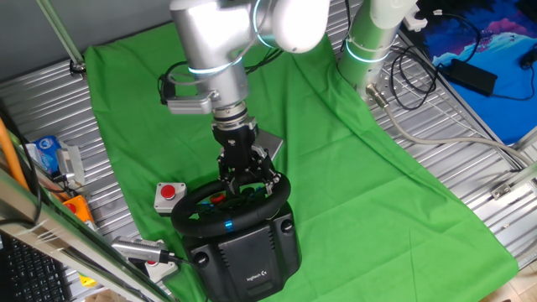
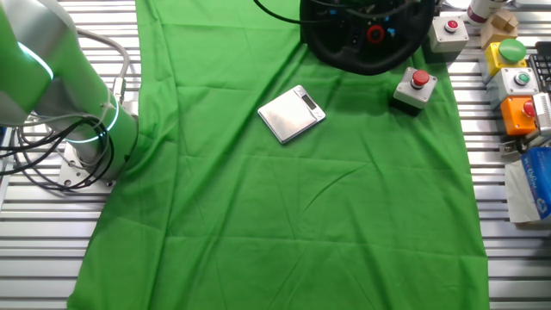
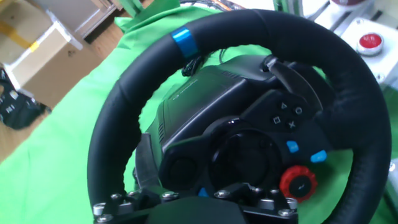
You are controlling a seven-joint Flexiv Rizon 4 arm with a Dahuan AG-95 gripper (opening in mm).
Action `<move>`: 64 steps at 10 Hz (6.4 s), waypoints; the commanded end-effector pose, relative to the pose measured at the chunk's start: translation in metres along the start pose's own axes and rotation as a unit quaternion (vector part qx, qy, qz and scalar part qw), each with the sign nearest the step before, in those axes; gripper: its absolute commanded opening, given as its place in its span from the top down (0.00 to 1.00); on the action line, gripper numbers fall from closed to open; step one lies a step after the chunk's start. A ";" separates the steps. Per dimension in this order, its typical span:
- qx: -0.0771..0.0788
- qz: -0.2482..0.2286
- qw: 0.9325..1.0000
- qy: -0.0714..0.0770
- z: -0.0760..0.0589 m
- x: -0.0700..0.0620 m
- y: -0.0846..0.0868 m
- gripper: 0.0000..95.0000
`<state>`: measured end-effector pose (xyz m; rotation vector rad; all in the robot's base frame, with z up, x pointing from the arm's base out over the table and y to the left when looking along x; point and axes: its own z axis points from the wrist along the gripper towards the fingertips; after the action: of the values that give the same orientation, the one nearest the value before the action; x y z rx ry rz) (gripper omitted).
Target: Rotate the steering wheel 90 degrees counterclockwise
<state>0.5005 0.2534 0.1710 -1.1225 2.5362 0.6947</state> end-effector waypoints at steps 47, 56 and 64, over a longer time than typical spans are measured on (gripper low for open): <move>-0.020 0.053 0.996 0.074 -0.002 0.036 -0.006 0.00; -0.018 0.093 0.988 0.122 -0.036 -0.008 -0.012 0.40; -0.007 0.101 0.982 0.159 -0.038 -0.011 -0.014 1.00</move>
<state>0.5161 0.2313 0.2032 -1.0663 2.9507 0.6236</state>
